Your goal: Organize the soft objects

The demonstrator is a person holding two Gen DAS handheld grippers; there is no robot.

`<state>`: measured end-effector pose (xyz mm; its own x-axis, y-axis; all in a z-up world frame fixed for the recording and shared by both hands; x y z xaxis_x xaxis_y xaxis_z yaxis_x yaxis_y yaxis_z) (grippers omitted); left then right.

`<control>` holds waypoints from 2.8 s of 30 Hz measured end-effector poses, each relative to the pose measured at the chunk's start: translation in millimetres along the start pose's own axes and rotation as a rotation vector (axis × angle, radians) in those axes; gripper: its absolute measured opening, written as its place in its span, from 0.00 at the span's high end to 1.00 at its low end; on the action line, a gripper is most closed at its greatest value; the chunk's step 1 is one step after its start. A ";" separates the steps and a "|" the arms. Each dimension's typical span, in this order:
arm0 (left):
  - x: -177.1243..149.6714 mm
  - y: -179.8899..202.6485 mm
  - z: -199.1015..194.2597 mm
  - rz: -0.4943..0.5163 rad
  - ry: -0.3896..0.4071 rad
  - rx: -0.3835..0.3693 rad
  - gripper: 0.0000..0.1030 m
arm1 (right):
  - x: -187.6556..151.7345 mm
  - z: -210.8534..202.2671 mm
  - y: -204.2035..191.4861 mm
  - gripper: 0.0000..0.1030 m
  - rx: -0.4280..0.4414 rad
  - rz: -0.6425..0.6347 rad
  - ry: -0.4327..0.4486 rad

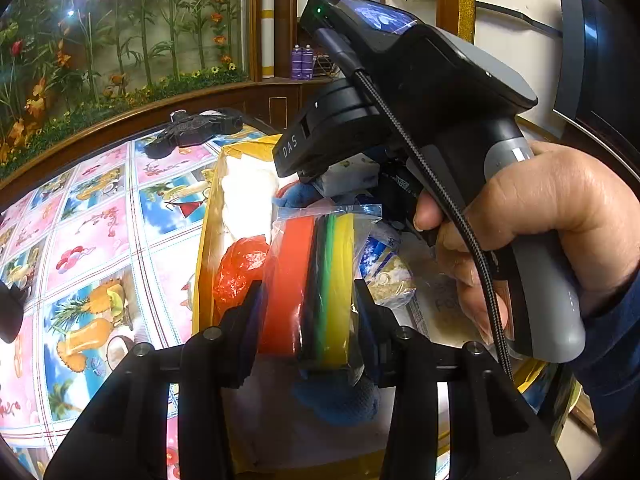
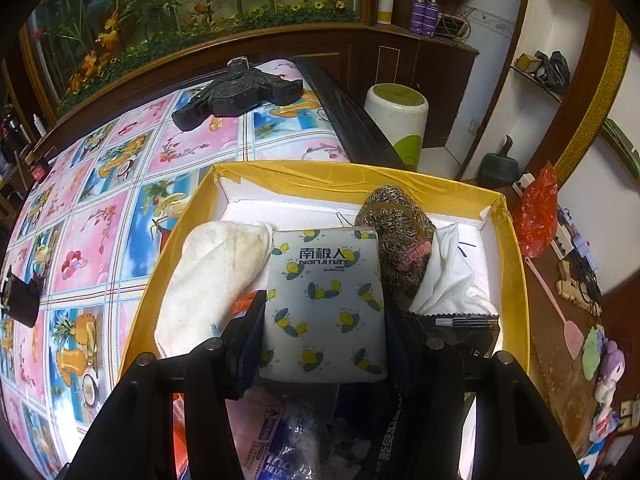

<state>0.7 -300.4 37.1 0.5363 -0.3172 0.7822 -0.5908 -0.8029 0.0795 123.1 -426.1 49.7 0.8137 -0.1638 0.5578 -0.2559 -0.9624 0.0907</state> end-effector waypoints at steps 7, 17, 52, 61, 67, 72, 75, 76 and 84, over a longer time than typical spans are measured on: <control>-0.4 2.4 -0.2 0.010 0.006 0.010 0.61 | -4.7 -4.0 -4.4 0.49 -0.019 -0.018 0.010; -1.0 4.9 0.8 0.023 0.009 0.022 0.60 | -8.9 -8.8 -4.8 0.48 -0.026 -0.022 0.014; -0.6 10.7 -10.2 0.059 0.052 0.030 0.50 | -23.2 -67.1 -7.0 0.22 0.033 -0.006 0.072; 0.6 13.5 -18.6 0.070 0.096 0.045 0.35 | -28.8 -91.0 1.8 0.16 0.057 0.033 0.108; 1.2 17.2 -23.7 0.090 0.126 0.053 0.26 | -32.3 -110.7 8.3 0.16 0.064 0.056 0.143; 2.8 18.1 -28.9 0.095 0.150 0.057 0.24 | -41.4 -139.9 14.8 0.10 0.075 0.089 0.200; 3.9 17.1 -32.5 0.092 0.161 0.043 0.24 | -52.0 -161.6 18.3 0.06 0.068 0.103 0.249; 4.2 15.9 -34.4 0.086 0.167 0.035 0.24 | -57.6 -167.7 20.0 0.04 0.070 0.112 0.263; 6.2 6.0 -47.6 0.037 0.183 -0.007 0.22 | -103.1 -205.4 45.9 0.01 0.101 0.219 0.339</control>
<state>-28.3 -283.1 71.8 0.3959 -0.2486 0.8840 -0.6125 -0.7887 0.0525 -79.8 -408.9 165.8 0.5235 -0.3028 0.7964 -0.3380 -0.9318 -0.1321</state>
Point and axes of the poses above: each gripper's, at about its wrist camera, not at the fingertips, and z roughly the way its jaws point, y to its right, x to its top, the point moved 1 cm from there along z, roughly the way its jaws point, and after that the axes turned 5 degrees about -x, right-handed, at the moved point
